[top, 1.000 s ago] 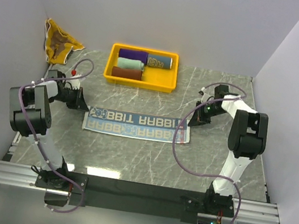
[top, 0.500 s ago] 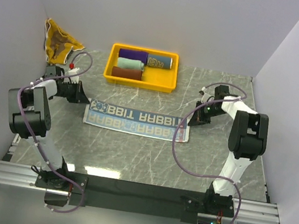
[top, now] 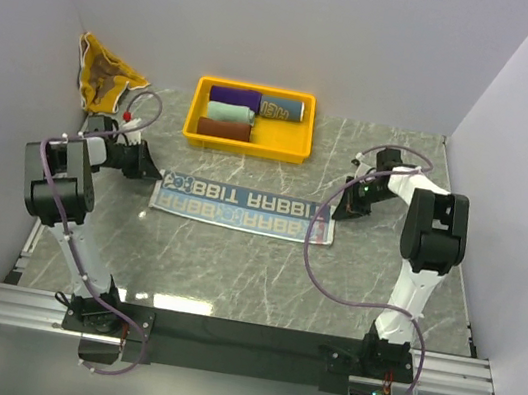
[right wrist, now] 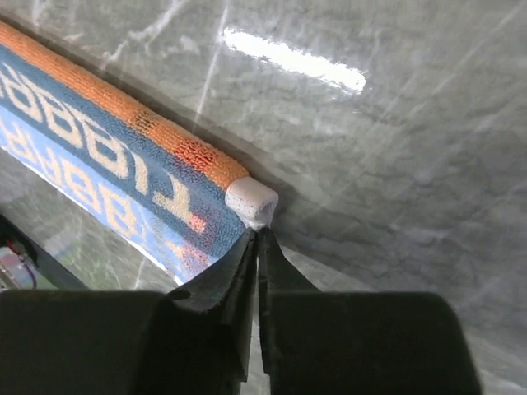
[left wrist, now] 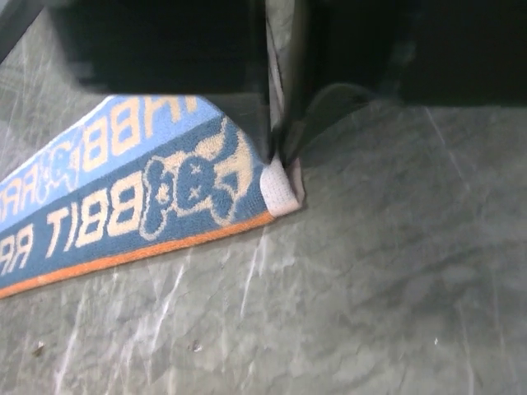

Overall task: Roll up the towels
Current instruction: Fold the towel

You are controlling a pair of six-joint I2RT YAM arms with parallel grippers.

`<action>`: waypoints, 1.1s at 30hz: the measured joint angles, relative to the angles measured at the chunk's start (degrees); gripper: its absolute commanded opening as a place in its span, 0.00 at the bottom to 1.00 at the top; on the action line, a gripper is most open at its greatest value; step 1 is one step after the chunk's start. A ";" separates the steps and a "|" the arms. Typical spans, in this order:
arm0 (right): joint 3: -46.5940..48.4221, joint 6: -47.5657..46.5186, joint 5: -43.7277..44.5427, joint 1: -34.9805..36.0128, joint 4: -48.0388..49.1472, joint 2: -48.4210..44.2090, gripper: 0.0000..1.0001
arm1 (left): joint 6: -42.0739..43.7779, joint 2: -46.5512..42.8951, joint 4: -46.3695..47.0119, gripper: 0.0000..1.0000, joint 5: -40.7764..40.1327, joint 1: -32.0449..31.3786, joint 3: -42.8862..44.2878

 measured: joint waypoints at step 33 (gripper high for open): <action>6.75 2.16 7.21 10.03 -8.48 2.69 0.19 | 3.61 -17.53 -9.29 0.61 -7.04 -0.13 -4.20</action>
